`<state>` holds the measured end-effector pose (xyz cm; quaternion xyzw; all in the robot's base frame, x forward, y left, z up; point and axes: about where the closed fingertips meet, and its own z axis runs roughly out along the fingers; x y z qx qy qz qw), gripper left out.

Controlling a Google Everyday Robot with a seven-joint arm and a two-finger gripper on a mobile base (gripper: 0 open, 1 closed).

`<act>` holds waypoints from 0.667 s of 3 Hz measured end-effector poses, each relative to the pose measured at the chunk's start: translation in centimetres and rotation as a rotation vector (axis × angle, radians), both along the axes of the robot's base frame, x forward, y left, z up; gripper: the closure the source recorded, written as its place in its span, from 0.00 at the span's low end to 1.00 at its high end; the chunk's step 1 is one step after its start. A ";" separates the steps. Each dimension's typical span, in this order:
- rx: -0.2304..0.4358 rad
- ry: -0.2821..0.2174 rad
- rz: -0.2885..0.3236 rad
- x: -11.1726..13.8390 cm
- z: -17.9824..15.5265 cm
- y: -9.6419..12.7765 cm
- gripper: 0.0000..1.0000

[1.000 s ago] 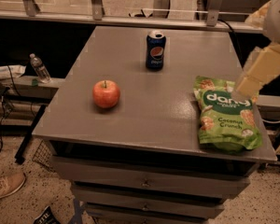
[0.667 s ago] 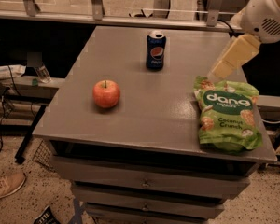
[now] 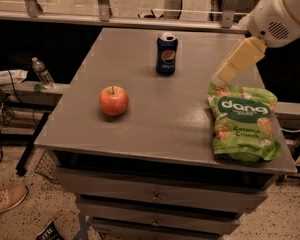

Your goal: Move pepsi can near apple

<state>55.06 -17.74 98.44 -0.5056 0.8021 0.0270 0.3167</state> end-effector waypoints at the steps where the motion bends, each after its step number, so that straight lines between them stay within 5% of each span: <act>1: 0.115 -0.005 0.004 4.2 -1.0 3.2 0.00; 2: 0.197 0.008 -0.005 7.8 -2.5 6.0 0.00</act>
Offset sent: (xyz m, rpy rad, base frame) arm 0.1247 0.0923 -0.0407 0.3016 0.0231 -0.0235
